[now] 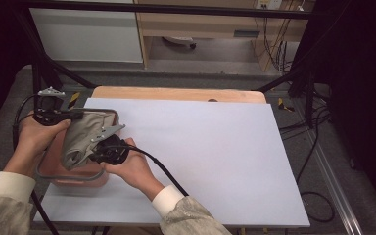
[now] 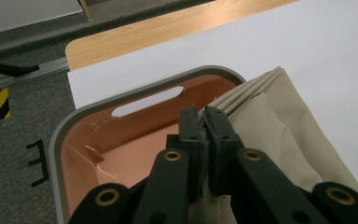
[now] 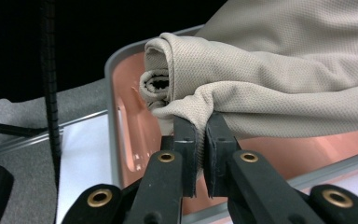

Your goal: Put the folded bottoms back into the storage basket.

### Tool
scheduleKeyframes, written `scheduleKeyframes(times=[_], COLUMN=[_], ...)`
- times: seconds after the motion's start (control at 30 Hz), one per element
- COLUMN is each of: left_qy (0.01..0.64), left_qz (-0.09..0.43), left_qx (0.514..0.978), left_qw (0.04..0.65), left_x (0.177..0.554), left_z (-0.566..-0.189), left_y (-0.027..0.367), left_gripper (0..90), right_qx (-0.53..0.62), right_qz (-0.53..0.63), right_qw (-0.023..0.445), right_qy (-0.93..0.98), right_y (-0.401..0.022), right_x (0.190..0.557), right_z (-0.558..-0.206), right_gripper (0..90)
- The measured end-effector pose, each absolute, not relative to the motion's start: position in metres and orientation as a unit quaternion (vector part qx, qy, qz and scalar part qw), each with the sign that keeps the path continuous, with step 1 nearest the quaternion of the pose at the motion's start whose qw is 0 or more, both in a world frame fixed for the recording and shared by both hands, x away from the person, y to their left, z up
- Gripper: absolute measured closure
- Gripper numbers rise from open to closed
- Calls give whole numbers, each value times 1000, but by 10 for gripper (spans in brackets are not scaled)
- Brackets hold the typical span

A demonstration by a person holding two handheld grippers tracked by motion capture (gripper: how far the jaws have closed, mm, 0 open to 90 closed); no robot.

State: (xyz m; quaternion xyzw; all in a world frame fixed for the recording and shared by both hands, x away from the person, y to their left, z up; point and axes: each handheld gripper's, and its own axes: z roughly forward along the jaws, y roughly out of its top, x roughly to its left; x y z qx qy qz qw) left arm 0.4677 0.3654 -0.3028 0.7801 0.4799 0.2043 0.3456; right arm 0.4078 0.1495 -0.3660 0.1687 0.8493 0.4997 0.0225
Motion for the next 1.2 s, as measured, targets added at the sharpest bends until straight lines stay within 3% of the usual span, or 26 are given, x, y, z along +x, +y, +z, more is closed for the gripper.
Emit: scheduleKeyframes(times=[0.3,0.33,0.4,0.47,0.73,1.0,1.2], left_qy=[492,493,494,497,480,464,457], left_qz=[216,227,245,253,269,281,282], left_qx=[769,767,761,749,744,746,742], left_qw=[346,342,342,357,380,387,401], left_x=[471,471,470,466,447,426,409], left_z=[-313,-315,-316,-315,-311,-306,-310], left_y=[373,373,374,372,354,335,321], left_gripper=[841,802,644,548,395,311,225], right_qx=[176,180,181,188,212,235,262], right_qz=[487,484,476,471,495,488,500], right_qw=[7,7,18,32,85,125,152], right_qy=[856,856,860,861,839,832,812], right_y=[156,157,155,147,93,69,56], right_x=[416,416,415,413,406,411,418], right_z=[-374,-375,-375,-370,-339,-325,-322], right_gripper=[834,792,604,500,242,109,110])
